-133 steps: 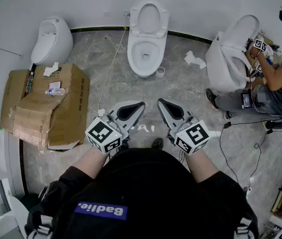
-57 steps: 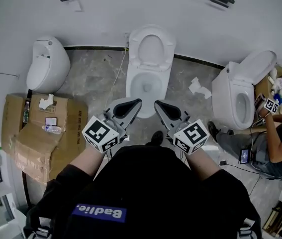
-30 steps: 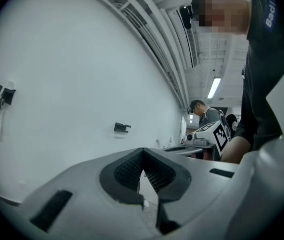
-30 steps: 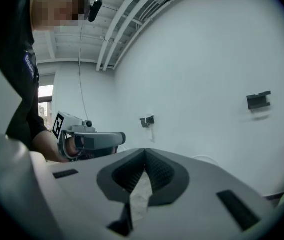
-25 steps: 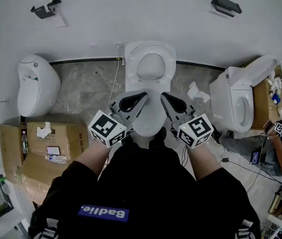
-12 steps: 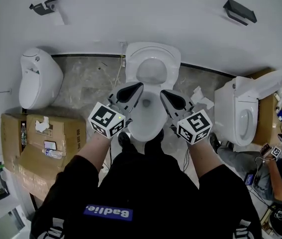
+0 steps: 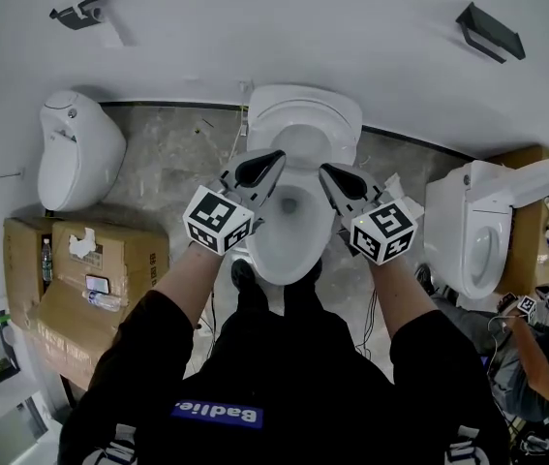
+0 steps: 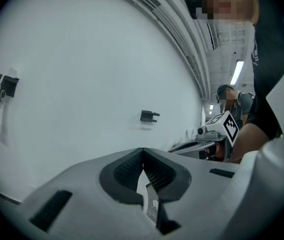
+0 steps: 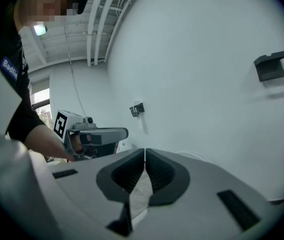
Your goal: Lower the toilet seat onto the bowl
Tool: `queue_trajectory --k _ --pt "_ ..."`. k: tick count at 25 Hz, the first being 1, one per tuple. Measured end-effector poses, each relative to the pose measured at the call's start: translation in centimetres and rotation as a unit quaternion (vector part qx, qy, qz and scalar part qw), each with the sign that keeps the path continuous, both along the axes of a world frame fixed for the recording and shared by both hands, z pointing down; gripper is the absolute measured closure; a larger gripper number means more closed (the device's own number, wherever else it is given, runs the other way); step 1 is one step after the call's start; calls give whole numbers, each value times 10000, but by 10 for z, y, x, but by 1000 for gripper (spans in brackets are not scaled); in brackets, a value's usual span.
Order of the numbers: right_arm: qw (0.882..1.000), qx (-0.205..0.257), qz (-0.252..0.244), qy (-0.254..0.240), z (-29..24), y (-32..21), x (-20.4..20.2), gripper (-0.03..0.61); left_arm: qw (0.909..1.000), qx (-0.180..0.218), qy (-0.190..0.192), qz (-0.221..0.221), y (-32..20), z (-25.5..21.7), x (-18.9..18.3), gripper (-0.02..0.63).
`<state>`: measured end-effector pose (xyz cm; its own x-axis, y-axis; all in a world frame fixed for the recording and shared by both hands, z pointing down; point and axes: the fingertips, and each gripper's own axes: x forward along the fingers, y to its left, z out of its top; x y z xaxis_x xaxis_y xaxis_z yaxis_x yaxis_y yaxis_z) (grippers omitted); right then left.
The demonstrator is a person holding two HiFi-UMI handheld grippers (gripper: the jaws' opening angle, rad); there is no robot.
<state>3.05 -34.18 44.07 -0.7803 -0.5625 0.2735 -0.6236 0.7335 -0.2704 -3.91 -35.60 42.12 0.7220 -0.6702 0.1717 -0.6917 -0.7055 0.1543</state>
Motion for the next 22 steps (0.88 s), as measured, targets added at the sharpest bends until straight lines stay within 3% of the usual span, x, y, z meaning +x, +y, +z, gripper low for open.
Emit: queue_trajectory --k 8,18,22 --pt "9997 -7 10 239 32 -45 1 549 9997 -50 -236 74 -41 26 2 597" --pt "9972 -129 35 732 85 -97 13 548 9954 -287 -900 163 -93 98 -4 594" --pt "9948 -102 47 1011 100 -112 21 530 9922 -419 -1161 159 -108 121 -9 512"
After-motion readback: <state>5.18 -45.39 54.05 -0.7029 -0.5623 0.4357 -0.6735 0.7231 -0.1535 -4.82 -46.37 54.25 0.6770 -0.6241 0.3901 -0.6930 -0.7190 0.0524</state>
